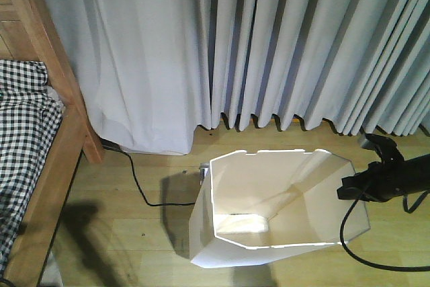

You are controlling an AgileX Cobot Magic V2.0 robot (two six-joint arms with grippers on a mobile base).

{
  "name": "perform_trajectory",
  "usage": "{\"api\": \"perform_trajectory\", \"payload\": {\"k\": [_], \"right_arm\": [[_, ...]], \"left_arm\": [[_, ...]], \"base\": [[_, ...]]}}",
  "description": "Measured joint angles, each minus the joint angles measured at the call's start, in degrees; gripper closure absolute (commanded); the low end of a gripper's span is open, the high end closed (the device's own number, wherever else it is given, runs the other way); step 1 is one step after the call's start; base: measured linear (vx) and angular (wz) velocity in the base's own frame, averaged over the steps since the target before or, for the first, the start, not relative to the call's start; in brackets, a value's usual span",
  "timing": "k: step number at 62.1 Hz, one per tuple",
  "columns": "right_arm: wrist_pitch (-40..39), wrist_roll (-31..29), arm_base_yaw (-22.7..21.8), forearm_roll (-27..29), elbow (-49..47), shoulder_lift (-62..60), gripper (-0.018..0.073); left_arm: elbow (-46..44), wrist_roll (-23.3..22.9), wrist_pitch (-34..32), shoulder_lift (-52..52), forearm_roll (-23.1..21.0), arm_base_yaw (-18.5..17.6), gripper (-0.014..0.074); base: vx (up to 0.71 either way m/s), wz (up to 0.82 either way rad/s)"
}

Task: Move trash bin to bedside with robot
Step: 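Carry the bin in the right gripper to the bed foot by the curtains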

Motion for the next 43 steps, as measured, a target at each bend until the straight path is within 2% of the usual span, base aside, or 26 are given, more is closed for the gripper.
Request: {"api": "perform_trajectory", "payload": {"k": [43], "right_arm": [[0.0, 0.0, 0.0, 0.6, 0.0, 0.0, 0.0563]], "left_arm": [[0.0, 0.0, 0.0, 0.0, 0.0, 0.0, 0.0603]], "base": [[0.0, 0.0]]}}
